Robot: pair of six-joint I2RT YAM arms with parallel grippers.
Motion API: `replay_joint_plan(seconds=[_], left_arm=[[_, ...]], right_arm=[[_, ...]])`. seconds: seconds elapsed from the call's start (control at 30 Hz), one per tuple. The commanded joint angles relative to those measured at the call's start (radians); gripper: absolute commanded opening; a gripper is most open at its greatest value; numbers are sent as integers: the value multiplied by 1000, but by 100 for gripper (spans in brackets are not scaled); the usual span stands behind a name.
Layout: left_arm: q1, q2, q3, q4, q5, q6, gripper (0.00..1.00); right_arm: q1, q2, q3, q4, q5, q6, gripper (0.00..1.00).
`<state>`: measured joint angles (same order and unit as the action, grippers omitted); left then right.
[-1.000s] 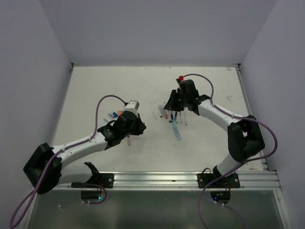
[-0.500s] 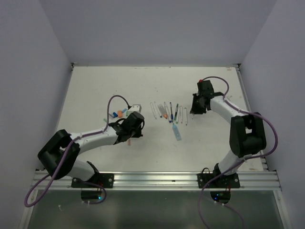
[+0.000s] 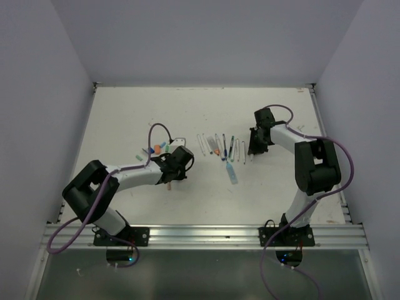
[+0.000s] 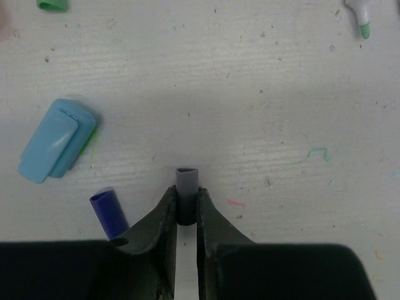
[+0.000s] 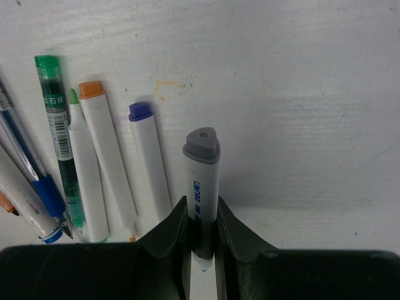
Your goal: Open the pen caps
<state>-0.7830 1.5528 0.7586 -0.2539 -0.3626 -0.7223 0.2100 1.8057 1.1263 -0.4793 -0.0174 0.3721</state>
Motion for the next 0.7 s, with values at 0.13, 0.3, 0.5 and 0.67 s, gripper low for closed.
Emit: replay_joint_plan(seconds=[0.13,0.3,0.5,0.67], left_arm=[[36,55,21,13,5,-9,20],[37,33,12,2,-15,-14,26],[42,-14,1,-25,-44,-20,27],[42,-72,-8,-27,-35,-3,39]], right_arm=[[2,21,40,-1,-15,-19,21],[2,18,30,10,-21,-18,27],[3,4,24,19,-26,-18,31],[2,-35,6,37,-24,-18,34]])
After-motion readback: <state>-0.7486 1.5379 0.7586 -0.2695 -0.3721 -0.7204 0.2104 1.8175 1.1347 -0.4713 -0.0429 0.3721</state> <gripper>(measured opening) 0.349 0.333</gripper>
